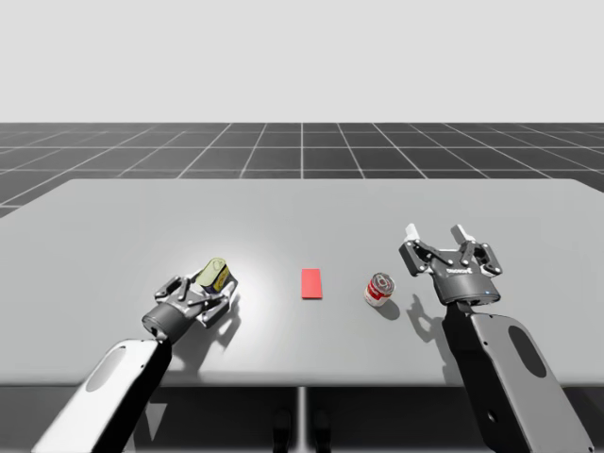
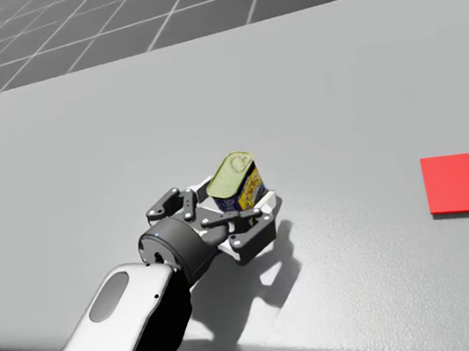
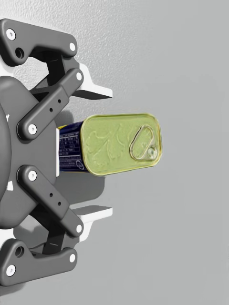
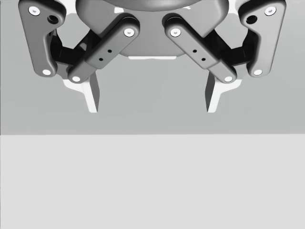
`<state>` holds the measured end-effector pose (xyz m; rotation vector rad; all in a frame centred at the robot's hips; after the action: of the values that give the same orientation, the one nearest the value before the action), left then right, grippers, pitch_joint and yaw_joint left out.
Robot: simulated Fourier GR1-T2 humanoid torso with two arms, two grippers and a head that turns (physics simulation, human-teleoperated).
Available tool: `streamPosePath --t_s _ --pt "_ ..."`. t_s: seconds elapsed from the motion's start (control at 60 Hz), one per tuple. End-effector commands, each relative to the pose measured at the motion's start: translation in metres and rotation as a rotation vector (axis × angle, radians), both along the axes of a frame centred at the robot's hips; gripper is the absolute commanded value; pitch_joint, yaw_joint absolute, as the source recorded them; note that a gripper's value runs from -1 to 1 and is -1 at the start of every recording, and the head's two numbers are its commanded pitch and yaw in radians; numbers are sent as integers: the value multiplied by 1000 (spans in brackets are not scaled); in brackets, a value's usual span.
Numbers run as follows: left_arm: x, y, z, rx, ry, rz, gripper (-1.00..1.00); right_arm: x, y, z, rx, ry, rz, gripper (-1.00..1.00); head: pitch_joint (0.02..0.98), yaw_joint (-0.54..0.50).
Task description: Look at the card. If it is red, pick the object on the left. If it is green, pick the object on the right.
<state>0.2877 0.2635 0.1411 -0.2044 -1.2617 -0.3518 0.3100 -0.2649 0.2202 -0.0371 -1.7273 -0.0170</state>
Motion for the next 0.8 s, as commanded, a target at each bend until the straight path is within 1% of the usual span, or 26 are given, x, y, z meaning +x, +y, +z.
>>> streamPosePath --t_s 0.017,0.1,0.133,0.15,0.167,0.183,0.2,0.217,0.25,0.45,0.517,0.65,0.667,0.8 --pt "12 -5 -2 4 7 10 -1000 0 -1 1 0 -3 -2 -1000 794 372" --pt "14 -5 -3 -1 13 17 -1000 0 -1 1 0 -4 -3 -1000 793 371" --pt "14 -5 -5 8 14 15 -971 0 -1 1 0 -4 -3 -1000 792 371" --pt "14 -5 -5 10 14 16 -720 0 -1 1 0 -5 -4 -1000 791 371" --pt "13 -5 -6 10 14 14 -530 0 -1 1 0 -5 -4 -1000 791 370" --pt "13 -4 -6 8 19 13 -268 0 -1 1 0 -5 -4 -1000 790 370" --pt "13 -4 -7 11 21 11 615 0 -1 1 0 -5 -4 -1000 790 370" --pt "12 -4 -8 13 25 7 941 0 -1 1 0 -6 -4 -1000 790 370" --pt "11 -4 -9 20 32 1 1000 0 -1 1 0 -5 -5 -1000 788 369" --pt "7 -7 -13 44 47 -14 1000 -1 -1 2 -2 -9 -8 -1000 769 370" --pt "7 -8 -14 48 50 -19 1000 -1 -2 2 -1 -10 -10 -1000 744 371" --pt "6 -9 -15 57 51 -25 1000 -1 -2 2 -3 -13 -12 -1000 651 376" --pt "6 -9 -16 57 51 -26 1000 -1 -2 2 -4 -13 -13 -1000 624 377" --pt "5 -9 -17 62 51 -28 1000 -1 -2 2 -5 -13 -15 -1000 524 386"
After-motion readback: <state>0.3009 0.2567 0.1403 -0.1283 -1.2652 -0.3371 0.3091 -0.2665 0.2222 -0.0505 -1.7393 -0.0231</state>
